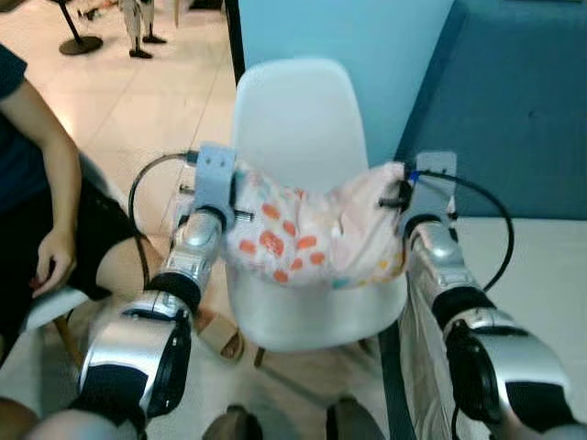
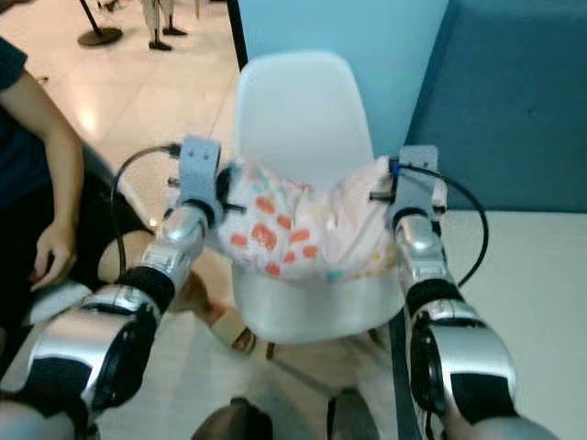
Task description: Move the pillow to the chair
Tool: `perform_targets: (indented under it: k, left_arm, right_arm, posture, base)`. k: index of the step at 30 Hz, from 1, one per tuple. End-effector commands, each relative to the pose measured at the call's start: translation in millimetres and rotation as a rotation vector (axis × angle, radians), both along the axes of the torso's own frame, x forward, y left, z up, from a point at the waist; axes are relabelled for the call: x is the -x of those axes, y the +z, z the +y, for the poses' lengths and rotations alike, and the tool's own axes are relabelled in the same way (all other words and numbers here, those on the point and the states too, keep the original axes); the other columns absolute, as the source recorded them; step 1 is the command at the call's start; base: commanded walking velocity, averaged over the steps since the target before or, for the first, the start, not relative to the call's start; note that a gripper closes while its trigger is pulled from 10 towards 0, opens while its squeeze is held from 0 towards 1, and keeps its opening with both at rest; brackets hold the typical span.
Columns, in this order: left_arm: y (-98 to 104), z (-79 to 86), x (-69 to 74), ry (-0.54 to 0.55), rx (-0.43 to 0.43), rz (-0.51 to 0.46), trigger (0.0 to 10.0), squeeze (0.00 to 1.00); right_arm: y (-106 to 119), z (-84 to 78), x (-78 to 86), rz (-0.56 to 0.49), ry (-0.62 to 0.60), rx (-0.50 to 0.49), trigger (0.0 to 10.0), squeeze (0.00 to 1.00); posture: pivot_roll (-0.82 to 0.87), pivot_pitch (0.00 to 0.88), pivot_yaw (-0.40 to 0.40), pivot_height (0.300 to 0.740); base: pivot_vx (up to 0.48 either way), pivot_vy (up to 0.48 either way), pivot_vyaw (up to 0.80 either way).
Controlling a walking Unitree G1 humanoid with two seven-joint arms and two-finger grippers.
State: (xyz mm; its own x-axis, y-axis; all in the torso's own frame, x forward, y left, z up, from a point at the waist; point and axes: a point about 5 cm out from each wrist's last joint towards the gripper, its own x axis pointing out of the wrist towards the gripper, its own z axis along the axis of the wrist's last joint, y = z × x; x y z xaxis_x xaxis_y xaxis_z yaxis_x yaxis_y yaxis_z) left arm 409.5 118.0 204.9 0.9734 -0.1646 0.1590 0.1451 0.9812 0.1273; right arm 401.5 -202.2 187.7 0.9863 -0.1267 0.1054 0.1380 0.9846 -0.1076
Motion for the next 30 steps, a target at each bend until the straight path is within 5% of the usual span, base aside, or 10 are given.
perform_targets:
  k: [1, 6, 12, 22, 27, 30]
  left_arm:
    - [7.0, -1.4, -1.3, -0.026, -0.023, -0.022, 10.0, 0.0]
    - [17.2, -2.6, -3.7, -0.03, -0.032, -0.044, 10.0, 0.0]
    - [7.2, -0.4, -1.8, -0.046, -0.046, -0.018, 10.0, 0.0]
    - [-81.2, 11.9, 22.7, 0.029, -0.205, 0.269, 10.0, 0.0]
    - [-98.0, 22.6, 29.4, 0.087, -0.2, 0.341, 10.0, 0.0]
    - [-102.5, 32.9, 32.0, 0.134, -0.22, 0.35, 10.0, 0.0]
  right_arm:
    - [8.3, 1.1, -2.2, -0.028, 0.005, 0.005, 10.0, 0.0]
    - [16.6, -3.3, -3.3, -0.054, -0.035, 0.043, 10.0, 0.0]
    - [17.6, -6.9, -1.6, -0.084, -0.062, 0.044, 10.0, 0.0]
    - [-53.6, 12.2, 18.1, 0.116, 0.004, 0.048, 10.0, 0.0]
    - [-71.4, 25.9, 24.2, 0.169, 0.039, 0.027, 10.0, 0.0]
    - [-75.8, 34.6, 25.7, 0.169, 0.077, -0.15, 10.0, 0.0]
  posture:
    - [-0.02, 0.27, 0.049, 0.62]
    - [-0.01, 0.285, 0.056, 0.615]
    - [-0.01, 0.285, 0.064, 0.615]
    - [-0.04, 0.278, 0.045, 0.615]
    - [-0.05, 0.278, 0.037, 0.615]
    - [-0.05, 0.283, 0.033, 0.615]
  base:
    - [0.0, 0.0, 0.0]
    - [0.0, 0.0, 0.0]
    - [0.0, 0.0, 0.0]
    - [0.0, 0.0, 0.0]
    - [0.0, 0.0, 0.0]
    - [0.0, 0.0, 0.0]
